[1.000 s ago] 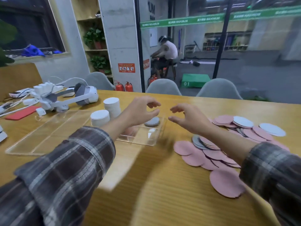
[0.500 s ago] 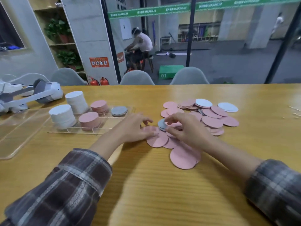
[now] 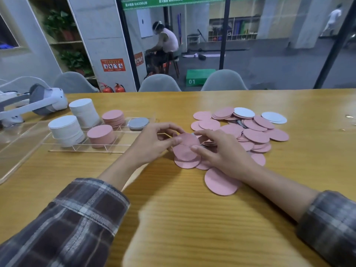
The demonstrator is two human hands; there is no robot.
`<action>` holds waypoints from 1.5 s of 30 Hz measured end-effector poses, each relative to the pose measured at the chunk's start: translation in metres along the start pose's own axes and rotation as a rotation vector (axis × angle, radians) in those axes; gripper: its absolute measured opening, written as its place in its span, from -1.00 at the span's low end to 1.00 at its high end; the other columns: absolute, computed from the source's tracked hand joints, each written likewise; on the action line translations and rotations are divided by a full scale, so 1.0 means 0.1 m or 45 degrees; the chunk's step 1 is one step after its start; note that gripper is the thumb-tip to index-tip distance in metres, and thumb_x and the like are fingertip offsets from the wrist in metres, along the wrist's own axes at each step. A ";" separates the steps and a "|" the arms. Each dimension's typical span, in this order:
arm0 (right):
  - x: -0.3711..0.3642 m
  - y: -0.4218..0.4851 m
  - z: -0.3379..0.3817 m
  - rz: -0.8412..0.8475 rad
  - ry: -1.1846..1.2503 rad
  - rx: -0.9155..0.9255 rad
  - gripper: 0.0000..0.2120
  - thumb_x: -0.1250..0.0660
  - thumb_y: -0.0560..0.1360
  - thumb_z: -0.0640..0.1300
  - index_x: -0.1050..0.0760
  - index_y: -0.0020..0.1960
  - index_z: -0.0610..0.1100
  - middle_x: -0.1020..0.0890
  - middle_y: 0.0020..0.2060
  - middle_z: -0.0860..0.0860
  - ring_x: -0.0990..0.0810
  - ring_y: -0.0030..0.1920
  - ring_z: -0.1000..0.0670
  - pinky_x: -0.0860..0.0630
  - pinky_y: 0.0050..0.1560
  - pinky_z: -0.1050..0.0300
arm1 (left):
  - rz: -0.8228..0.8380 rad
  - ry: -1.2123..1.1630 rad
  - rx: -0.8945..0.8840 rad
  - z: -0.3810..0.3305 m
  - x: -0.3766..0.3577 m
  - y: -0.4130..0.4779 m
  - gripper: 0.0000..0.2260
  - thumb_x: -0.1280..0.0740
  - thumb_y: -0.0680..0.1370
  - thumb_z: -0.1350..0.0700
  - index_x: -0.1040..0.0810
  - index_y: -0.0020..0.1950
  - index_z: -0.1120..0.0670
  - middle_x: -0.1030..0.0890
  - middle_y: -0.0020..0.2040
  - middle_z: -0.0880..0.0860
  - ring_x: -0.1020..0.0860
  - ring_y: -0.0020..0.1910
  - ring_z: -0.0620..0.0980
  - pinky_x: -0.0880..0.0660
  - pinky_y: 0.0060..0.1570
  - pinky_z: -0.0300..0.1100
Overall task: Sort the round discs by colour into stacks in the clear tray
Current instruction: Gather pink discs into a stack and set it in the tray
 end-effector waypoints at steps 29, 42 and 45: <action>0.21 0.03 -0.14 -0.188 0.050 -0.093 -0.92 -0.37 0.60 -0.07 -0.57 -0.03 -0.07 -0.68 -0.20 0.09 -0.60 -0.36 0.12 -0.42 -0.29 0.19 | 0.193 0.195 0.046 -0.08 -0.05 -0.07 -0.65 -0.63 0.42 0.20 -0.69 0.11 -0.12 -0.64 -0.05 -0.01 -0.57 -0.26 -0.06 -0.59 -0.03 -0.16; 0.19 -0.02 -0.06 -0.017 0.269 -0.117 -0.85 -0.30 0.66 -0.06 -0.58 -0.05 -0.04 -0.64 -0.36 0.06 -0.60 -0.37 0.03 -0.47 -0.33 0.11 | -0.188 0.165 -0.156 -0.04 -0.15 -0.03 -0.76 -0.56 0.46 0.01 -0.73 0.12 -0.18 -0.69 -0.13 -0.11 -0.69 -0.15 -0.09 -0.44 0.34 0.36; 0.19 -0.02 -0.02 -0.007 0.252 -0.074 -0.91 -0.38 0.62 -0.07 -0.59 -0.03 -0.08 -0.65 -0.37 0.06 -0.61 -0.41 0.06 -0.44 -0.40 0.24 | -0.212 0.136 -0.161 -0.11 -0.24 -0.04 -0.75 -0.59 0.46 0.04 -0.74 0.13 -0.11 -0.69 -0.13 -0.07 -0.69 -0.13 -0.11 -0.53 0.28 0.18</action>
Point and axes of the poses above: each hand's wrist, its own y-axis towards the middle knuckle, its own x-axis out of the back of the hand, z = x × y, the point moved 4 cm from there along y, towards the middle knuckle
